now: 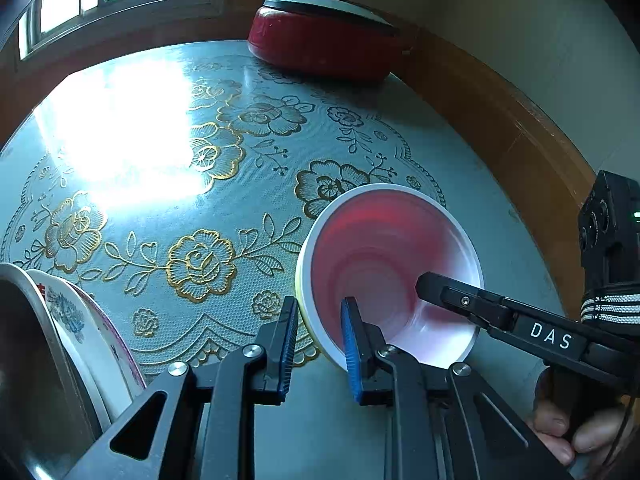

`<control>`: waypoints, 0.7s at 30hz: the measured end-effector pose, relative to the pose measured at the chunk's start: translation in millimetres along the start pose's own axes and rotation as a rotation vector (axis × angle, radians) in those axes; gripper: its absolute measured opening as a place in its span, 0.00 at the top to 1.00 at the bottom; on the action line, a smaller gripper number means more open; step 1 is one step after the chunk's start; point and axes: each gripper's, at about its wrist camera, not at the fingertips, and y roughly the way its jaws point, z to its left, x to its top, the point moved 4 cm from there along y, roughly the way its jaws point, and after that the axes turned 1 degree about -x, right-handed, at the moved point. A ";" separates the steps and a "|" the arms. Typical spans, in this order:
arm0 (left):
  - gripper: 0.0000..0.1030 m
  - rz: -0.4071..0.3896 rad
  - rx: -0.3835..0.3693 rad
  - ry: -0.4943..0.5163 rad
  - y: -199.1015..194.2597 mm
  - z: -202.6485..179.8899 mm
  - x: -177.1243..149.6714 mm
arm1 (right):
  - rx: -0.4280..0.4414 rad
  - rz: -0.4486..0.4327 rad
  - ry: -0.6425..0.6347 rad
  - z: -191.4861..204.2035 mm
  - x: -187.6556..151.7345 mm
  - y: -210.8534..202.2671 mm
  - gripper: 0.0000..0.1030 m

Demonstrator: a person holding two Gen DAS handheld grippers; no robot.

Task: Organize plates and bowls
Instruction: 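Grasp the rims of the nested red and yellow bowls with the right gripper, then carry the nested bowls with the right gripper over the steel bowl stack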

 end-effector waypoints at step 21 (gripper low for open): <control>0.79 -0.043 -0.031 0.111 -25.9 -7.3 -15.8 | -0.026 -0.003 0.085 1.6 -37.2 -14.3 0.81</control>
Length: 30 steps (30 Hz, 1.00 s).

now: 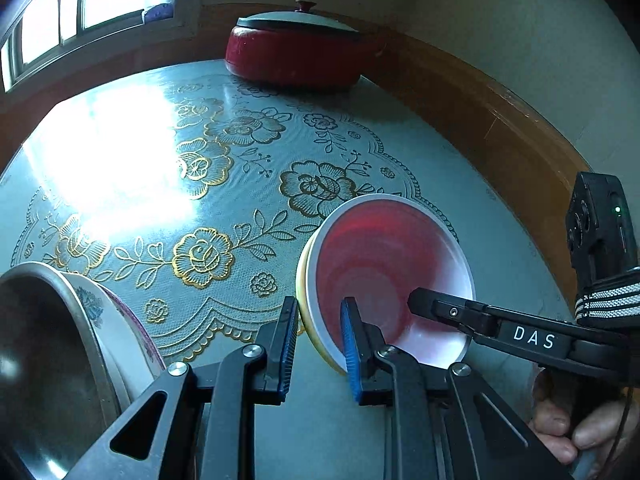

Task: Organize plates and bowls
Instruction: 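Carry the nested bowls with the right gripper over the steel bowl stack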

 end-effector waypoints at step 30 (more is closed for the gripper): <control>0.79 -0.117 -0.115 0.165 -74.7 41.3 -13.4 | -0.030 -0.148 0.066 81.1 -60.8 -37.9 0.81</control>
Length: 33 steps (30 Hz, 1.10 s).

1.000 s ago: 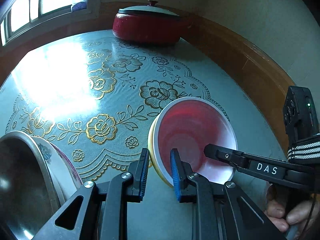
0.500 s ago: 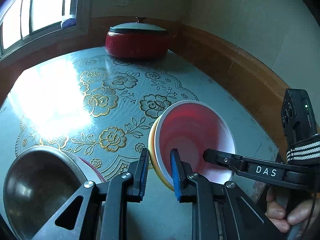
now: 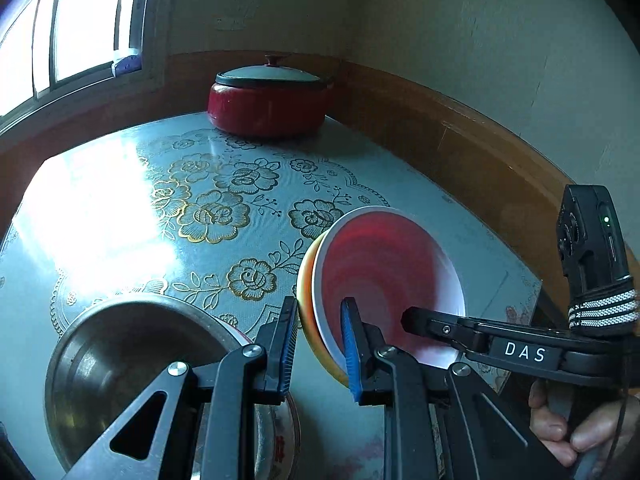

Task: Organize plates and bowls
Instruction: 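Carry the nested bowls with the right gripper over the steel bowl stack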

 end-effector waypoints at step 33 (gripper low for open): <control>0.80 -0.082 -0.055 -0.140 -104.6 131.9 -9.4 | 0.155 -0.005 -0.205 153.7 -31.3 19.0 0.81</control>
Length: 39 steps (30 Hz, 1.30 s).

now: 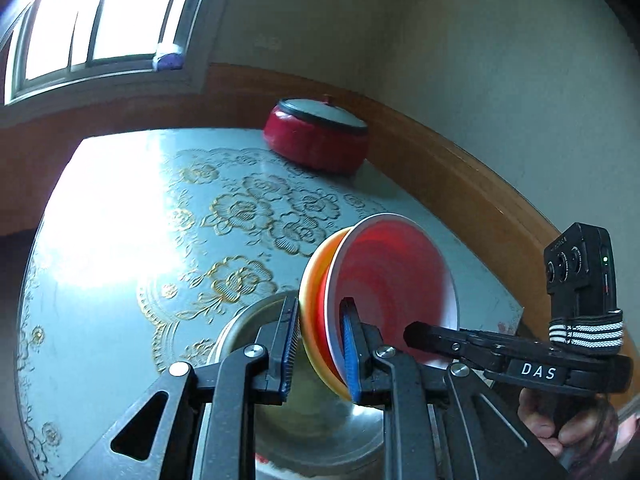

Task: Organize plates and bowls
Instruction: 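Carry the nested bowls with the right gripper over the steel bowl stack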

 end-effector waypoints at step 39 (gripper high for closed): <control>0.88 0.224 0.054 -0.136 42.8 42.5 -49.2 | -0.066 0.192 0.014 -18.1 -29.6 39.7 0.78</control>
